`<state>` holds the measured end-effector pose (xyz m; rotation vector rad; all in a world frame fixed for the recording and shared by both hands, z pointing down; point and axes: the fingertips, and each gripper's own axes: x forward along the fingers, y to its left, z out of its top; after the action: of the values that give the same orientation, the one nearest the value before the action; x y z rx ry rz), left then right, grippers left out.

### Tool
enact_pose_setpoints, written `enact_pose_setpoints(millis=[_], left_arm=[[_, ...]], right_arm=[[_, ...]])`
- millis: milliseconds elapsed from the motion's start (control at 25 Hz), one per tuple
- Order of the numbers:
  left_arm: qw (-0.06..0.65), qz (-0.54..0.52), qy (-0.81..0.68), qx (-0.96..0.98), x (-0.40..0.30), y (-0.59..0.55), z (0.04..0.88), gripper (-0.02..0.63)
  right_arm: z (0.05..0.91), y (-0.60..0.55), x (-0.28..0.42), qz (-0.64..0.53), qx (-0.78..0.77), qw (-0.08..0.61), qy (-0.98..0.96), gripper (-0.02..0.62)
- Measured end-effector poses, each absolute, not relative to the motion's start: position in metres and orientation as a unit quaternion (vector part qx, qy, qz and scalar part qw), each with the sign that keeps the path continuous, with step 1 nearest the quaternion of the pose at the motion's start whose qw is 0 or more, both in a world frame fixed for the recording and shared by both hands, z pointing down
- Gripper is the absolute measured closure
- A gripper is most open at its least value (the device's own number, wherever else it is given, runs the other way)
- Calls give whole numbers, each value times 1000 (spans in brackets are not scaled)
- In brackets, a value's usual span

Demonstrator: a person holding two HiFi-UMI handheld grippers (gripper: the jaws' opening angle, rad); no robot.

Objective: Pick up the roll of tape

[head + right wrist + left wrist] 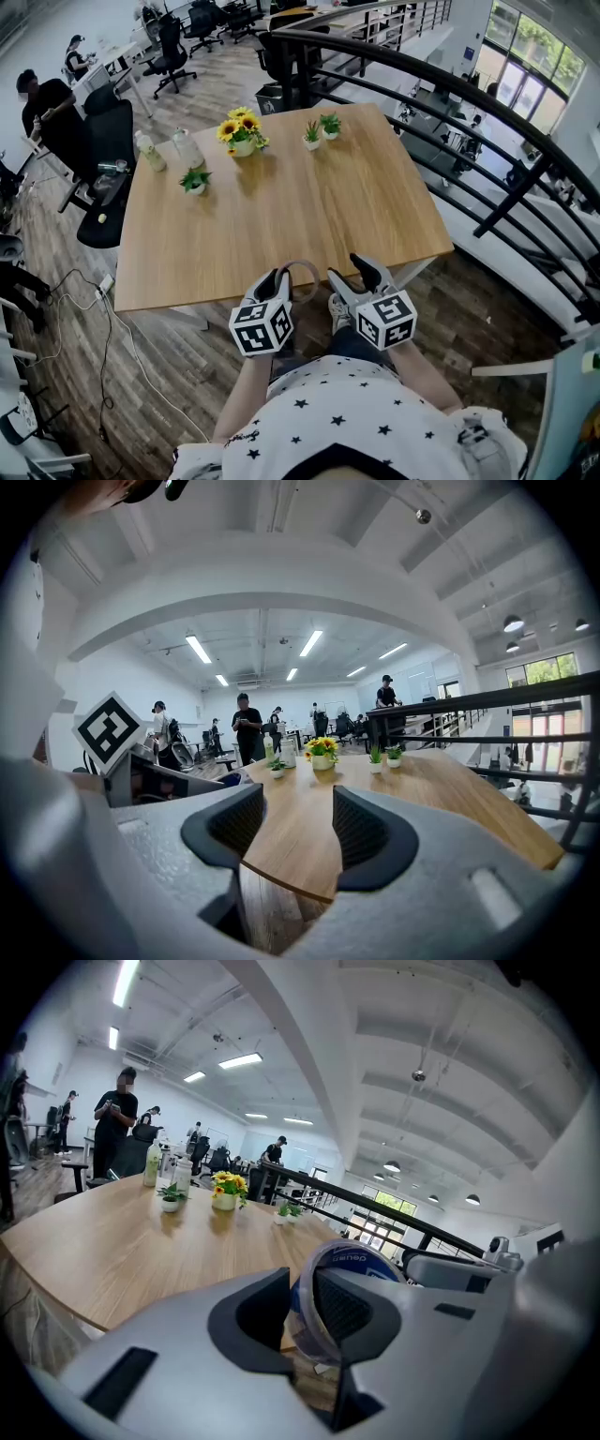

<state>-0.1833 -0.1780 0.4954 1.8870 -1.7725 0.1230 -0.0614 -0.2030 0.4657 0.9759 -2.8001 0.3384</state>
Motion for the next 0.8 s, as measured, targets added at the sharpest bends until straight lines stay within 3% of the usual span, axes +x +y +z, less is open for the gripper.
enact_pose_setpoints(millis=[800], left_arm=[[278, 40, -653, 703, -188, -184, 496, 532]], right_arm=[[472, -208, -68, 110, 335, 95, -931, 379]])
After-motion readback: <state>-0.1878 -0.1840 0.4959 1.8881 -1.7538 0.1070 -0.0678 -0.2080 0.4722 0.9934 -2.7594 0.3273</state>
